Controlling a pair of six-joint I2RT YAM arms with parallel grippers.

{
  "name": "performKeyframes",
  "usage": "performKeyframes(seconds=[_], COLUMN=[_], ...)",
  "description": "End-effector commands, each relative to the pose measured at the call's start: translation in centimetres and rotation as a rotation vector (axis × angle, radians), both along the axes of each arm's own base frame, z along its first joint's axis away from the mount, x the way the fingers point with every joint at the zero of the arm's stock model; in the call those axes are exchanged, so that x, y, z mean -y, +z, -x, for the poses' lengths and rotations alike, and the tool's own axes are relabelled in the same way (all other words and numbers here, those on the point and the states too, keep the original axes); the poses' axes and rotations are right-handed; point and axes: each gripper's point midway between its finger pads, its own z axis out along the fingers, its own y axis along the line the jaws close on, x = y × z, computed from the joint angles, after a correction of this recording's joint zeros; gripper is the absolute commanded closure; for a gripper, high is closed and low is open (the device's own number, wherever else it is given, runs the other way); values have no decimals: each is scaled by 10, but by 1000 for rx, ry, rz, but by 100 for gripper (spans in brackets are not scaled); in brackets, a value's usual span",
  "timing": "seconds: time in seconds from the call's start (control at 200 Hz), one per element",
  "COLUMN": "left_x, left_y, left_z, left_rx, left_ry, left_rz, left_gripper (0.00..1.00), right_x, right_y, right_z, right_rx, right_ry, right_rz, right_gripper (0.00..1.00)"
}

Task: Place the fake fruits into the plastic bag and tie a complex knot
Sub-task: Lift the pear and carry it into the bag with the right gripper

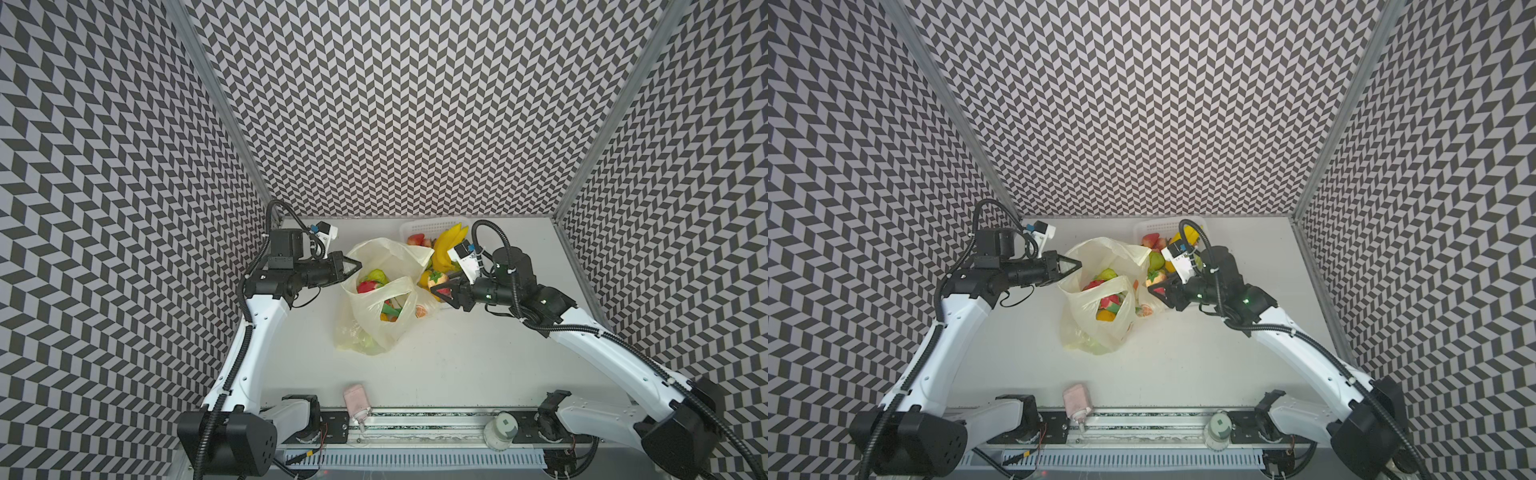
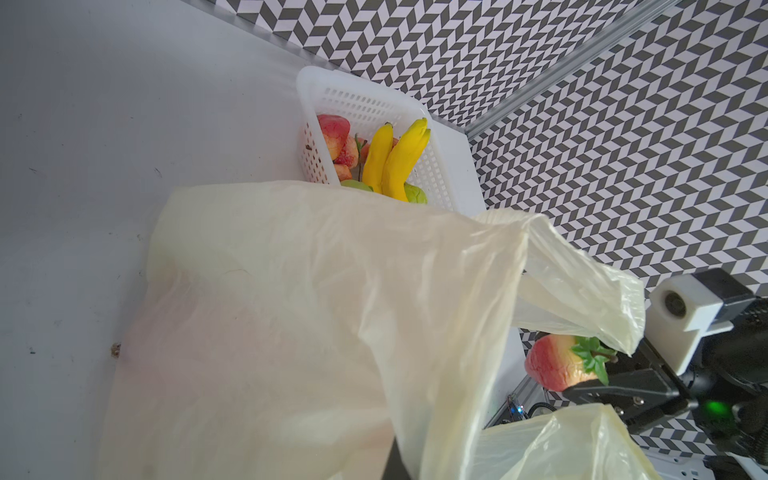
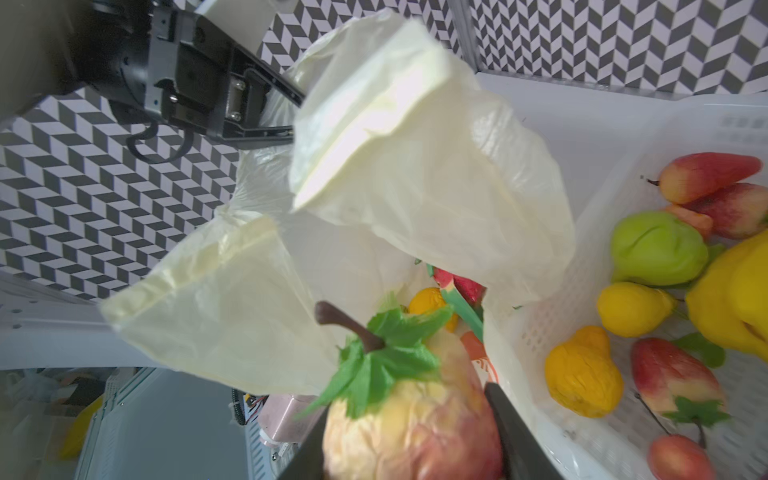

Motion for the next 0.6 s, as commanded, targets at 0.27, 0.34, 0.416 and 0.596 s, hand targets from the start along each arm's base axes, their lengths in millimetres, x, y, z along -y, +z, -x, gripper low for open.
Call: performKeyframes(seconds=[0.27, 0.34, 0.416, 0.596], left_x=[8, 9, 10, 11], left_y=[5, 5, 5, 5], left_z=[3, 4, 5, 5], left_rx=[37, 39, 43, 43], left_ry=[-48, -53, -62, -65], left_rz=[10, 12, 14, 16], left_gripper=[100, 100, 100, 100], right_x=[-60, -69, -77, -100], right_y=[16, 16, 16, 12], right_z=[-14, -16, -21, -29], right_rx=[61, 65, 65, 58], right_ry=[23, 32, 31, 34], right_rz=[-102, -109, -108, -122], right_gripper=[76, 76, 76, 76])
